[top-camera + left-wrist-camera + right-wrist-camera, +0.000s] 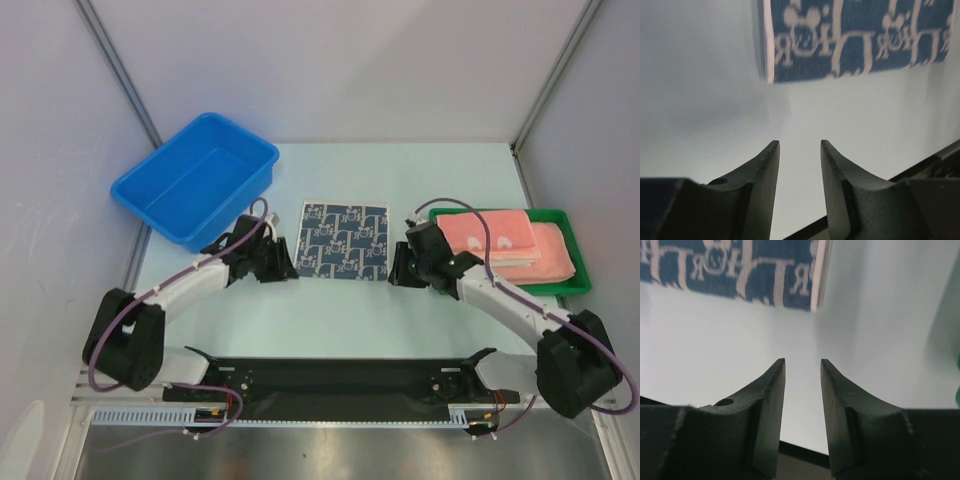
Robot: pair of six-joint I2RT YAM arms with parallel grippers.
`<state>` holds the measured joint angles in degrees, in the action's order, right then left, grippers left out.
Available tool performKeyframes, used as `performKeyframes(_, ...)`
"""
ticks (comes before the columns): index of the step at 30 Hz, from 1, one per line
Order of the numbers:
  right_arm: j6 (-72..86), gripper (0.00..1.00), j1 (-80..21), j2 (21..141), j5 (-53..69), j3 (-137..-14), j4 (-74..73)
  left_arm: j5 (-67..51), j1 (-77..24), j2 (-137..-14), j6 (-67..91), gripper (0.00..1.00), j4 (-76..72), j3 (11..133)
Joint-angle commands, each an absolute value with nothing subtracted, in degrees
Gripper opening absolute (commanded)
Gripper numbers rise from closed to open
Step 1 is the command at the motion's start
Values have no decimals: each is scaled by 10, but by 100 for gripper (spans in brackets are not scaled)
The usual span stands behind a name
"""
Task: Fold and stack the towels
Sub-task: Fold the towel
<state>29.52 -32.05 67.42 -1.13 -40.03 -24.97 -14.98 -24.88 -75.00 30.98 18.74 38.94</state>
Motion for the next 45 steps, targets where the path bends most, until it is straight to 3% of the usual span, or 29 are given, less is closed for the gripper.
performKeyframes(1, 285, 39, -286, 730, 30, -456, -200, -124, -232, -807, 294, 43, 155, 477)
performKeyframes(7, 268, 38, -259, 830, 59, -504, -162, -170, -207, -893, 290, 43, 121, 505)
performKeyframes(15, 273, 35, -258, 877, 69, -457, -116, -189, -208, -933, 287, 42, 103, 487)
performKeyframes(18, 273, 31, -259, 882, 71, -434, -98, -186, -208, -940, 283, 41, 100, 476)
performKeyframes(22, 268, 19, -260, 885, 64, -418, -88, -180, -208, -949, 279, 36, 99, 472)
performKeyframes(31, 268, 15, -265, 852, 45, -410, -141, -149, -208, -938, 279, 34, 128, 476)
performKeyframes(35, 269, 0, -268, 806, 46, -422, -158, -160, -207, -932, 278, 33, 121, 481)
performKeyframes(38, 264, 0, -270, 806, 44, -420, -164, -171, -208, -940, 278, 20, 117, 482)
performKeyframes(39, 262, 0, -274, 809, 43, -416, -162, -181, -208, -942, 279, 10, 113, 477)
performKeyframes(41, 265, 0, -279, 813, 41, -394, -155, -186, -208, -945, 281, 0, 105, 471)
performKeyframes(45, 288, 0, -301, 809, 37, -356, -137, -187, -208, -930, 291, 0, 96, 440)
